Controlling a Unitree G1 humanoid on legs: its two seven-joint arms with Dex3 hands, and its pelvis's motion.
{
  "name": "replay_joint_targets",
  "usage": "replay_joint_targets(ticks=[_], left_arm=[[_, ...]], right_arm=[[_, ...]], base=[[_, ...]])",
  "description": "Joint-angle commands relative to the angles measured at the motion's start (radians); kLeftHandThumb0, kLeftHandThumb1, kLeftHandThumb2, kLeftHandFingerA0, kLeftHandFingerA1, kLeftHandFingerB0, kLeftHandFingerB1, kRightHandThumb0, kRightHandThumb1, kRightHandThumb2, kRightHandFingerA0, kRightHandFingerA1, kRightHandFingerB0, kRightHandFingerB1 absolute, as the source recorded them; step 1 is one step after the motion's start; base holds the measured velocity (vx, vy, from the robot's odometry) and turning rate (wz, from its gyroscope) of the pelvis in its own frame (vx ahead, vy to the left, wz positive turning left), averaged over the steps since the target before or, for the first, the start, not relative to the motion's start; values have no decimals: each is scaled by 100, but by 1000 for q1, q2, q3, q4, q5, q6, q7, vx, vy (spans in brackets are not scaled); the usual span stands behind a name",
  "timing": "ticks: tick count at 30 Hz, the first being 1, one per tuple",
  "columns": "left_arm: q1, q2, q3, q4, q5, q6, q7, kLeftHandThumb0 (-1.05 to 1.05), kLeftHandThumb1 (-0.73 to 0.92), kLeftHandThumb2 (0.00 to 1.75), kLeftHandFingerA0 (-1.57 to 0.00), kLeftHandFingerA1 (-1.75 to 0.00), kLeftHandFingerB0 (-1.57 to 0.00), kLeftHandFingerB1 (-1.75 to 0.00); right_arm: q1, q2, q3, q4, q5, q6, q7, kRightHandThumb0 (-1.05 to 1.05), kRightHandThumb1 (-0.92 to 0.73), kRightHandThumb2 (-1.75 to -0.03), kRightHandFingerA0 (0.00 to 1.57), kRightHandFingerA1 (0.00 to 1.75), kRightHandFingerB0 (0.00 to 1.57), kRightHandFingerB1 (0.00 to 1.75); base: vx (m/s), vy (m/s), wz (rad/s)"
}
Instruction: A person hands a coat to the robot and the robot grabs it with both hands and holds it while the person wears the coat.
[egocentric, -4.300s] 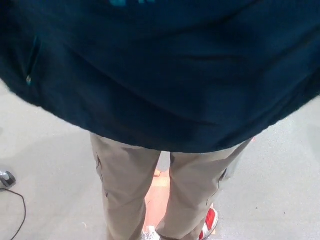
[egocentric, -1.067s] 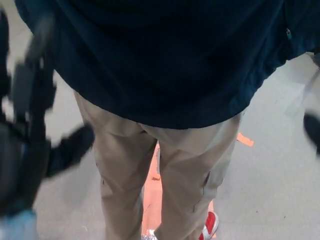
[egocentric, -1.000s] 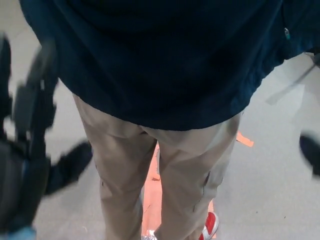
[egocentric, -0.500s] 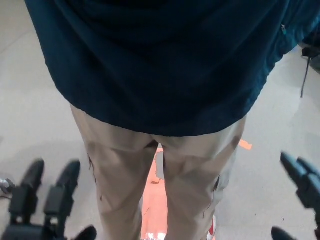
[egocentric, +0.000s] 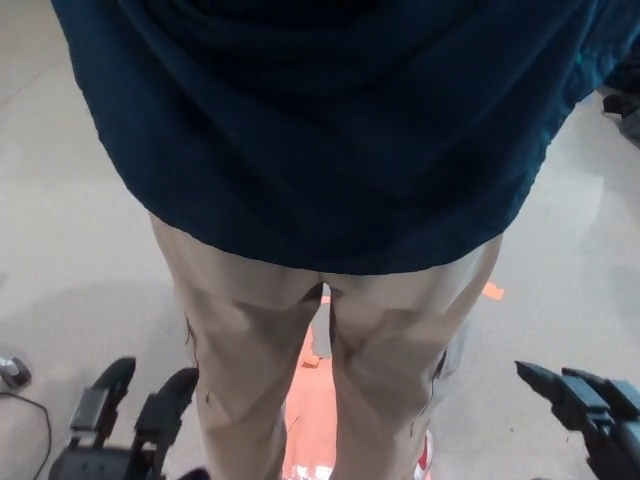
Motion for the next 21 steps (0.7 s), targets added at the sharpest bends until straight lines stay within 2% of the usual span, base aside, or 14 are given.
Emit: replay_joint_targets(ticks=[1,3,4,7,8,9,15,21], left_arm=[[-145,34,-64,116,21,69,-184,-66,74,111,-37,-56,-18,-44],[-157,43,-80,128,15,51,-202,-68,75,111,-35,-54,-16,-43],[-168,51,-90,141,10,37,-221,-71,92,71,-33,-34,-27,-31],[-188,68,-107,144,-1,32,-296,-74,92,74,-29,-32,-20,-29],[-199,78,-98,141,-17,32,-307,-75,79,104,-24,-44,-20,-42],[-204,83,-97,140,-23,32,-313,-75,92,74,-33,-33,-23,-30],[-212,86,-107,136,-33,45,-329,-76,92,74,-34,-34,-26,-30],[-98,87,-135,103,-31,60,-321,-79,92,76,-33,-34,-22,-30]], right_arm=[[-133,-97,53,41,-73,295,332,-29,-53,-106,9,49,9,49],[-139,-106,63,41,-68,310,356,-29,-53,-105,9,50,9,49],[-144,-112,71,40,-69,320,372,-55,-76,-63,25,31,26,31],[-163,-127,94,55,-75,317,376,-56,-75,-63,24,30,32,32],[-202,-124,111,73,-77,319,382,-56,-75,-63,25,29,34,33],[-216,-126,119,77,-76,321,384,-56,-74,-62,26,30,37,34],[-243,-151,148,84,-62,331,386,-54,-75,-63,28,30,37,33],[-132,-178,178,39,-53,319,371,-53,-76,-63,31,30,39,33]], base=[[0,0,0],[0,0,0],[0,0,0],[0,0,0],[0,0,0],[0,0,0],[0,0,0],[0,0,0]])
